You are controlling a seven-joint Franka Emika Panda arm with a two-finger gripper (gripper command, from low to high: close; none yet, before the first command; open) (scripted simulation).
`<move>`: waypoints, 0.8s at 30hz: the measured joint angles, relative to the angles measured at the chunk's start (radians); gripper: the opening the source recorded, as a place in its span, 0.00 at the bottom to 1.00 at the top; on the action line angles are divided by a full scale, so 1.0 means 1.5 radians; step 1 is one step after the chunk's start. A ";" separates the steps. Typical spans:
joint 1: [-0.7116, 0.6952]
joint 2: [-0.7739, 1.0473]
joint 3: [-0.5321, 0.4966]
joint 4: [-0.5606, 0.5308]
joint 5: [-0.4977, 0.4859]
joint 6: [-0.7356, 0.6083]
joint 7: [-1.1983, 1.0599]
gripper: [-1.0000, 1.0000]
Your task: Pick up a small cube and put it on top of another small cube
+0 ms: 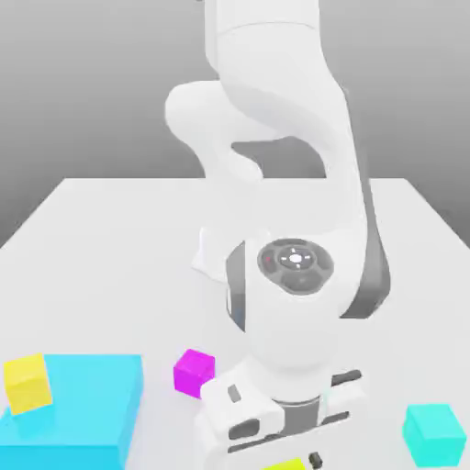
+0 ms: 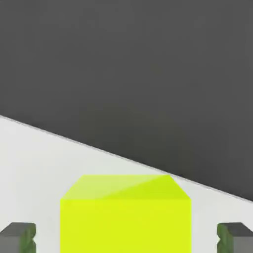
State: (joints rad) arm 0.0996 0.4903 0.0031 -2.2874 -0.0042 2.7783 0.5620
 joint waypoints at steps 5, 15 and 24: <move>0.000 -0.011 0.001 -0.002 -0.001 -0.009 0.000 0.00; 0.044 -0.136 0.089 -0.016 -0.040 -0.124 -0.158 0.00; 0.106 -0.096 0.153 -0.006 -0.103 -0.100 -0.295 0.00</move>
State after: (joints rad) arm 0.2587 0.3469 0.2326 -2.2968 -0.1594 2.6283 0.1192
